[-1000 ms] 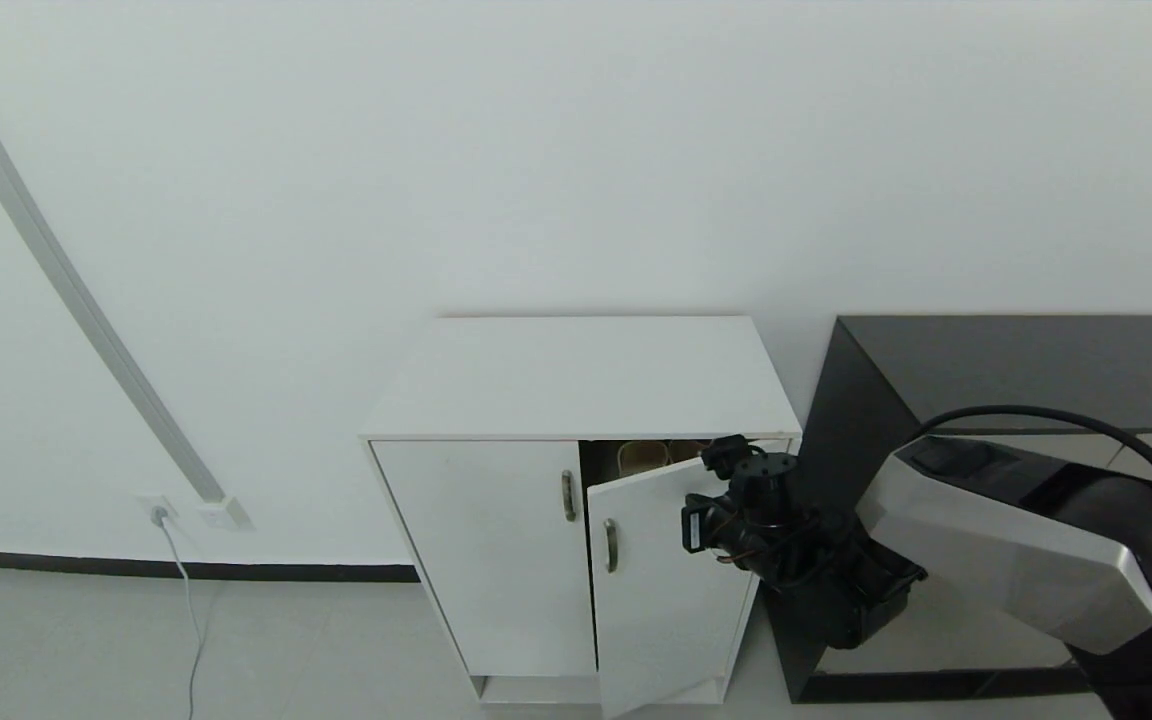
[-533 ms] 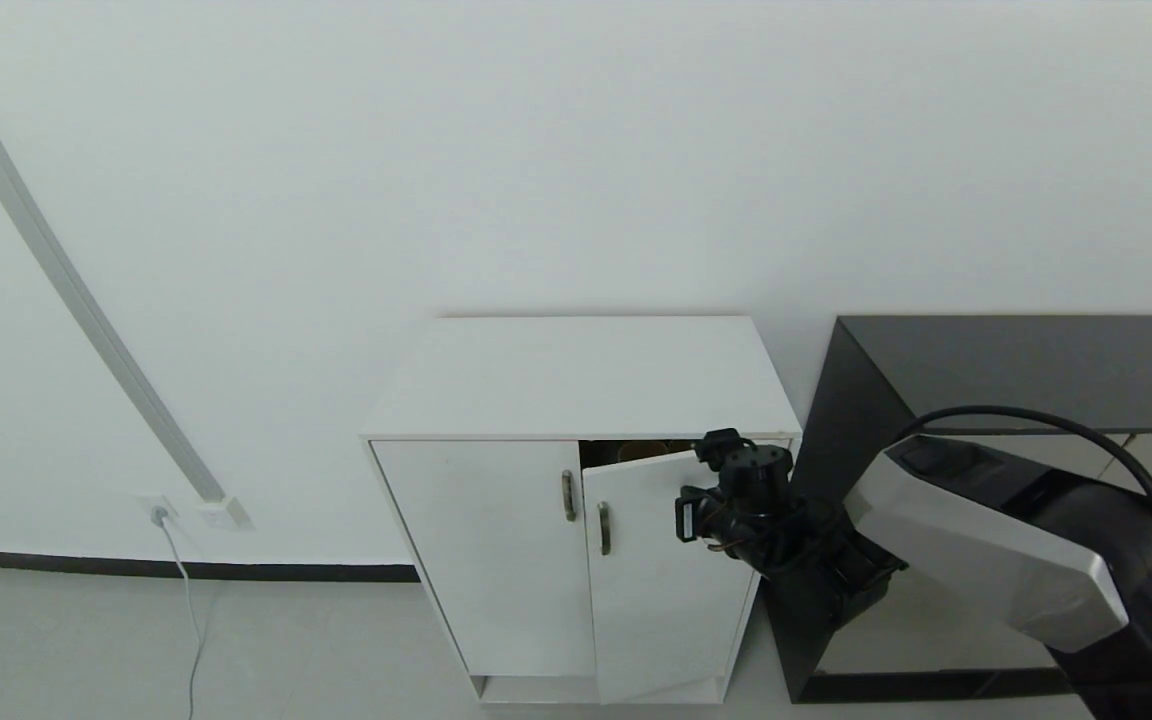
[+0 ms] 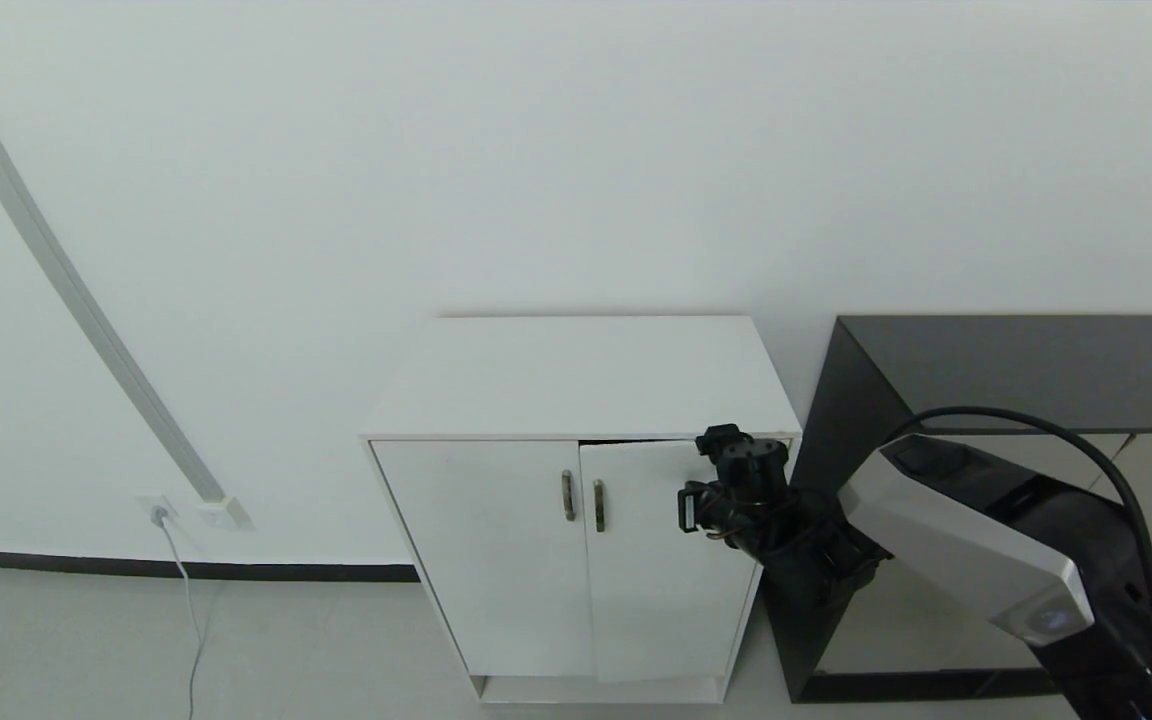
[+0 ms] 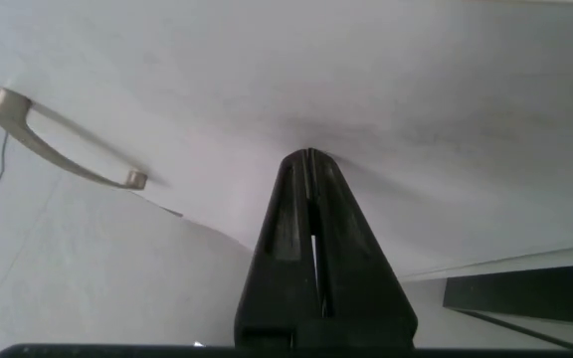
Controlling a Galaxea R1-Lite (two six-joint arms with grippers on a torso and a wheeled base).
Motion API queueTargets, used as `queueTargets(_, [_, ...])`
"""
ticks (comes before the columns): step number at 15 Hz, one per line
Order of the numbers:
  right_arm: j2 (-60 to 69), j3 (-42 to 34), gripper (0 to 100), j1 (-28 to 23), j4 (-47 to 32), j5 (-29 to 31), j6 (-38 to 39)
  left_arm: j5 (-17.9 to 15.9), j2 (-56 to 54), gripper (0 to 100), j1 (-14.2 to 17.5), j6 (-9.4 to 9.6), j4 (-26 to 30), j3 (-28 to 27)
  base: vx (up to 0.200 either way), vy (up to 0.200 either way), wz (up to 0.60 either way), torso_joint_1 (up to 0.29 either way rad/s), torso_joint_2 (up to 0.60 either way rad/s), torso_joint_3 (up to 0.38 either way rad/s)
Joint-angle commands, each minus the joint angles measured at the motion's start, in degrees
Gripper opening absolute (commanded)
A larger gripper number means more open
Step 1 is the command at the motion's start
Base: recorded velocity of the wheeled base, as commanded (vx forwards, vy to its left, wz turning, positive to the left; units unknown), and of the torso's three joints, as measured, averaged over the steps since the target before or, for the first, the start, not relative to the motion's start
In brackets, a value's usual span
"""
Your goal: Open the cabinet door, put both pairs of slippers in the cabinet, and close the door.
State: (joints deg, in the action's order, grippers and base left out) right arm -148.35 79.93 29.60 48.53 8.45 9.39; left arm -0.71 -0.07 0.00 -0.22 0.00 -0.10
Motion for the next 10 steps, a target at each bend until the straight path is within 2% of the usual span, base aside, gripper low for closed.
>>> queueTargets(1, [-0.89, 1.8, 0, -0.16, -0.72, -0.01, 0.02, 0.0, 0.07, 0, 0.0, -0.04, 0.0, 0.01, 0.0, 0.0, 0.0, 0.0, 0.0, 0.0])
queueTargets(10, [-0.54, 1.45, 0, -0.16, -0.81, 0.78, -0.42, -0.08, 0.07, 0, 0.0, -0.13, 0.0, 0.01, 0.0, 0.0, 0.0, 0.0, 0.0, 0.0])
